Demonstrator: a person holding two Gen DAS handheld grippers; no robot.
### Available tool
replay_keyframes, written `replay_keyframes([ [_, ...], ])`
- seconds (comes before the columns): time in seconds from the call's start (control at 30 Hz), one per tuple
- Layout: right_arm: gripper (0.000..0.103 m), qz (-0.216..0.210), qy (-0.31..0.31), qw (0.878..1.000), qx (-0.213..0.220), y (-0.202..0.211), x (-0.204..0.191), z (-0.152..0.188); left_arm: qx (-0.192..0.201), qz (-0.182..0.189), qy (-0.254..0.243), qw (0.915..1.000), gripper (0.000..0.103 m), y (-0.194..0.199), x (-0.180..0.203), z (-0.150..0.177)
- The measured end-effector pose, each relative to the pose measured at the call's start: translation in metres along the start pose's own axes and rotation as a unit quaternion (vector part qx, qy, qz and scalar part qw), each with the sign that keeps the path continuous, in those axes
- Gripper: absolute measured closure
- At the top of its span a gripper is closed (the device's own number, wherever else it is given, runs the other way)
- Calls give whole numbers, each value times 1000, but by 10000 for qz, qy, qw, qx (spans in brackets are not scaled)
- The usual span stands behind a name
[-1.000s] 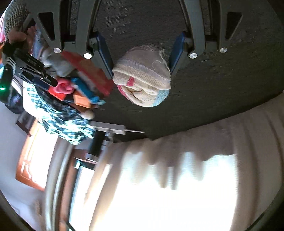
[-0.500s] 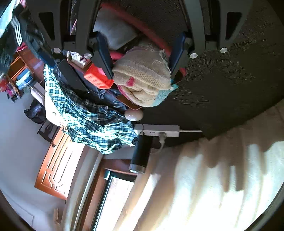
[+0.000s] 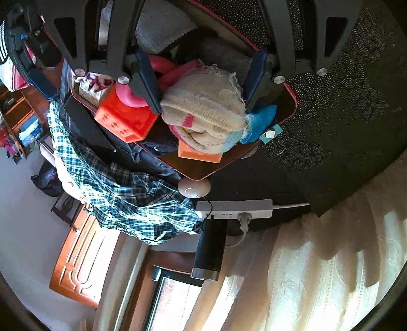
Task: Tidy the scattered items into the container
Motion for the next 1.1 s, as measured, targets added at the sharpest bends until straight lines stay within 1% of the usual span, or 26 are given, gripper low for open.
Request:
replay_keyframes([
  [0.03,22,-3,5,10000,-10,0,-1,1,8,-91,-21,10000,23,3,0,1],
  [0.07,22,-8,18,10000,-22,0,-2,1,62,-176,-62,9998,12,8,1,3],
  [0.1,21,-16,48,10000,-50,0,-2,1,116,-261,-102,9995,11,13,1,5],
  [0.17,21,-42,120,9998,-136,1,-4,2,189,-430,-223,9986,11,24,4,9],
  [0.3,20,-169,210,9985,-467,5,-1,8,355,-777,-481,9952,10,48,11,21],
  [0.33,20,-203,228,9980,-554,7,0,10,431,-849,-522,9941,8,54,12,25],
  [0.37,20,-231,247,9975,-622,10,2,12,539,-940,-533,9927,0,63,12,30],
  [0.47,18,-246,388,9958,-795,19,2,19,794,-1193,-512,9884,0,85,13,43],
  [0.53,16,-238,535,9942,-903,26,-1,25,881,-1286,-412,9869,0,95,12,52],
  [0.6,16,-295,717,9917,-1021,30,-9,31,835,-1317,-303,9873,0,100,13,61],
  [0.67,16,-314,950,9886,-1123,34,-20,38,707,-1289,-271,9888,0,99,16,70],
  [0.77,16,-161,1215,9855,-1170,37,-30,44,573,-1247,-268,9902,0,97,23,80],
  [0.93,16,-25,1259,9856,-1131,43,-31,46,544,-1280,-310,9898,0,97,33,86],
  [1.1,16,85,1168,9872,-1079,46,-23,43,586,-1302,-282,9894,0,100,37,83],
])
Point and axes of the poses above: each gripper's, at about its wrist camera, not at the fingertips, and y roughly against the way its jaws point, x to its right, z to its underside, the point moved 3 cm from there along -y, roughly the way its jaws point, and after that the axes turned 2 degrees about -x, right-handed, at the moved point
